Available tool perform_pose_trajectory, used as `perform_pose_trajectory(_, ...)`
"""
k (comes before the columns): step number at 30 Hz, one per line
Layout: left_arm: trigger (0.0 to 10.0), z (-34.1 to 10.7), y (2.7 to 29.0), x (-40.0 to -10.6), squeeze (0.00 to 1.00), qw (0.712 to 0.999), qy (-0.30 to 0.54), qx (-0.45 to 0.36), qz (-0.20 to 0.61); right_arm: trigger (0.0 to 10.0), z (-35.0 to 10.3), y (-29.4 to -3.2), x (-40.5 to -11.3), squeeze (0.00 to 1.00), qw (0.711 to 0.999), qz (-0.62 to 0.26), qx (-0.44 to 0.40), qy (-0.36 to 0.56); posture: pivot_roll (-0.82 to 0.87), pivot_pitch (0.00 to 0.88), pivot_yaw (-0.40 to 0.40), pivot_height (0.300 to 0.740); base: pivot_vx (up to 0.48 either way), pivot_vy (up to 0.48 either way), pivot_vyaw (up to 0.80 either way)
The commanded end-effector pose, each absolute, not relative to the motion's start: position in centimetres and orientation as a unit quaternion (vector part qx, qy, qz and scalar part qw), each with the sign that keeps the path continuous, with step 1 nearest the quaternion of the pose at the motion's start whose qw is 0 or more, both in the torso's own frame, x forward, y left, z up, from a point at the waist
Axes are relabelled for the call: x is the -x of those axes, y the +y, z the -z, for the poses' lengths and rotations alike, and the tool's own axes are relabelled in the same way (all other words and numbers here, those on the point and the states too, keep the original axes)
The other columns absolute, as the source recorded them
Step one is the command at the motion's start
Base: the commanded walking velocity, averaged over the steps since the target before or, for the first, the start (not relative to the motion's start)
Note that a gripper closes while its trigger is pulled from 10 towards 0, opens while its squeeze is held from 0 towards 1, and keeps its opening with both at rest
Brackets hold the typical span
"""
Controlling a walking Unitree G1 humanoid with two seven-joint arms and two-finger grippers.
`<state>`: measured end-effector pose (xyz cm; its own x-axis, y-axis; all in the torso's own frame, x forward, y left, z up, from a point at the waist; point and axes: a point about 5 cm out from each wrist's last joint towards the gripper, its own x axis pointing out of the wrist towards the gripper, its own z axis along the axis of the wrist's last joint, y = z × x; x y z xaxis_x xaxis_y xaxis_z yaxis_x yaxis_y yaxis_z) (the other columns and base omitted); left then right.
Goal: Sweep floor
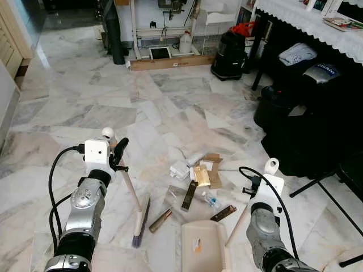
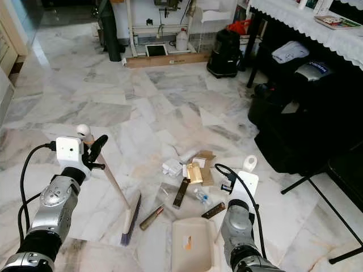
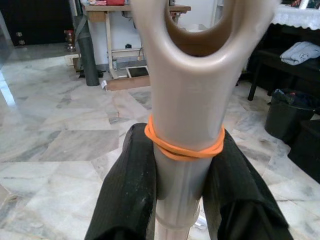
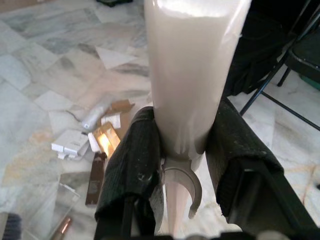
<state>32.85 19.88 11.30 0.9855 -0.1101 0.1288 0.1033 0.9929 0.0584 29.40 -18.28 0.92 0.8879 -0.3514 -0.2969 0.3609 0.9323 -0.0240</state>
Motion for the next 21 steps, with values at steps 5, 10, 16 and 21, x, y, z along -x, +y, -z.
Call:
perform_pose_trajectory(5, 10.0, -12.2, 19.6, -33.1, 0.00, 0.994, -0.086, -0.021, 0.061, 10.0, -0.6, -18.7, -29.1, 0.00, 0.970, 0.184, -0.003, 0.158, 0.11, 0.021, -0.048, 0.740, 0.000, 0.000, 0.00)
perform_pose_trajectory(10, 10.0, -12.2, 19.7, -33.1, 0.00, 0.995, -0.085, -0.016, 0.058, 10.0, -0.5, -18.7, -29.0, 0.00, 0.970, 0.185, -0.002, 0.159, 0.11, 0.024, -0.046, 0.740, 0.000, 0.000, 0.00)
perform_pose_trajectory(16, 10.0, -12.4, 19.7, -33.1, 0.00, 0.994, -0.089, -0.009, 0.060, 10.0, -0.8, -18.8, -29.2, 0.00, 0.970, 0.190, -0.005, 0.150, 0.11, 0.027, -0.044, 0.740, 0.000, 0.000, 0.00)
perform_pose_trajectory(21, 10.0, -11.0, 19.4, -33.2, 0.00, 0.995, -0.051, -0.005, 0.083, 10.0, -0.9, -18.8, -29.2, 0.00, 0.970, 0.192, -0.003, 0.150, 0.11, 0.028, -0.042, 0.740, 0.000, 0.000, 0.00)
